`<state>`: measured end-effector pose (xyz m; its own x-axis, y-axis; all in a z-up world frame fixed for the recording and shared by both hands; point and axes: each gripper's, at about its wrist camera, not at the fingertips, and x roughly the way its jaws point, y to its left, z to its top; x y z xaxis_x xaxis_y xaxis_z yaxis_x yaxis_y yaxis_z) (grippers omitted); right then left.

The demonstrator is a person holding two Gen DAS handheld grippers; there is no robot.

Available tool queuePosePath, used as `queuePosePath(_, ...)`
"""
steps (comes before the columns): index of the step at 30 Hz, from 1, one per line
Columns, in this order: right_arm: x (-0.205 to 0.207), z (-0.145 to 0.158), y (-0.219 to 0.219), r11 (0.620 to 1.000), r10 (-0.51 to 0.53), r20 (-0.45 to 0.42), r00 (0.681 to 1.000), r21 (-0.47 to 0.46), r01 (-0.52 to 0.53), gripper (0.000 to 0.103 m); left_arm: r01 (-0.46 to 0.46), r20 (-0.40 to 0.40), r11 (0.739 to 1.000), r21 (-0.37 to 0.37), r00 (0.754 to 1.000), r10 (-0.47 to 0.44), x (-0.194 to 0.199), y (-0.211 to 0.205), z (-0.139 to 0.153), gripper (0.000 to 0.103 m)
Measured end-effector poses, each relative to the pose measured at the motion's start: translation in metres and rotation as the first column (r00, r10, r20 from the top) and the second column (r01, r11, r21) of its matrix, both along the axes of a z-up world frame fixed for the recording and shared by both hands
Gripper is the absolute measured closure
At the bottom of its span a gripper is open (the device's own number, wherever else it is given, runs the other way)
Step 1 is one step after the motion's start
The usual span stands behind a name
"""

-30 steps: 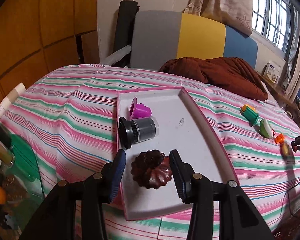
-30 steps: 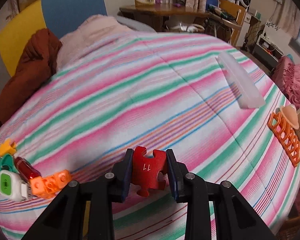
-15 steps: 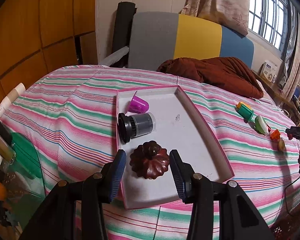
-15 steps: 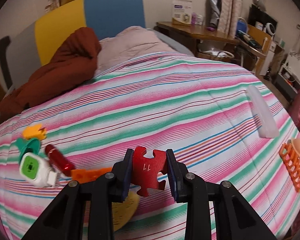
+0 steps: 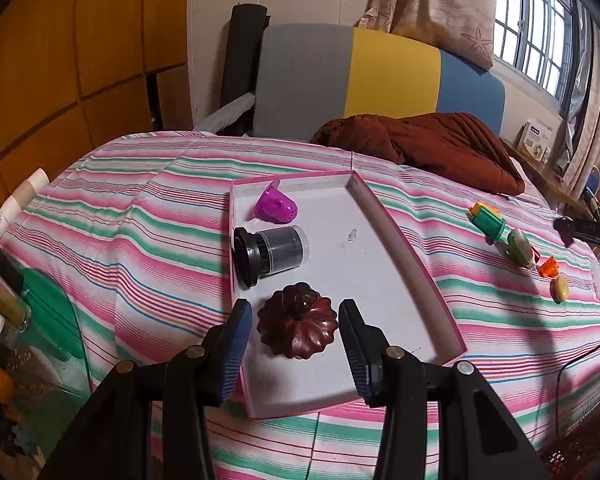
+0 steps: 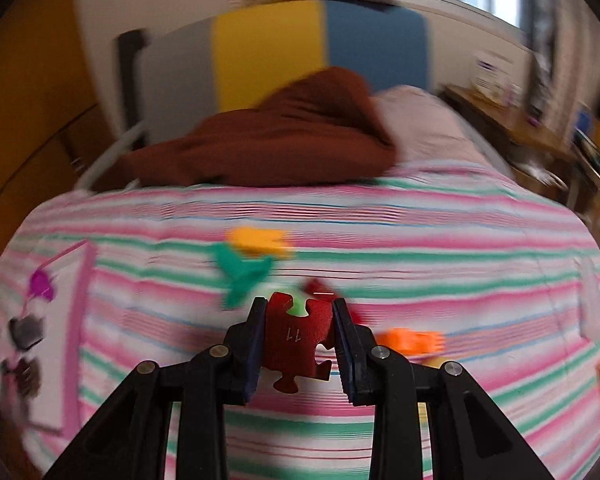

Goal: Organize rigid objects
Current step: 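Carry the red puzzle piece into the tray with the right gripper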

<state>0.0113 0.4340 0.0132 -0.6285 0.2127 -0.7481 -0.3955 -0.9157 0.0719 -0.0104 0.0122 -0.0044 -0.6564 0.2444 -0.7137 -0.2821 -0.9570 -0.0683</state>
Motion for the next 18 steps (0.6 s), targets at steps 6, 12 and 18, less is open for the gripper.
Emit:
queuePosePath(6, -0.035, 0.007, -0.102, 0.969, 0.244, -0.022, 0.97, -0.032, -0.245, 0.071, -0.008, 0.005, 1.0, 0.004, 1.0, 0.008, -0.002, -0.004, -0.001, 0.058)
queuePosePath(12, -0.06, 0.001, -0.184, 0.909, 0.406, -0.038, 0.913, -0.08, -0.408, 0.071, -0.019, 0.01, 1.0, 0.019, 1.0, 0.018, -0.003, -0.011, -0.002, 0.058)
queuePosePath(18, -0.088, -0.018, -0.23, 0.875, 0.465, -0.014, 0.885, -0.147, -0.462, 0.071, -0.069, 0.007, 0.997, 0.037, 0.998, 0.069, -0.005, -0.031, -0.003, 0.058)
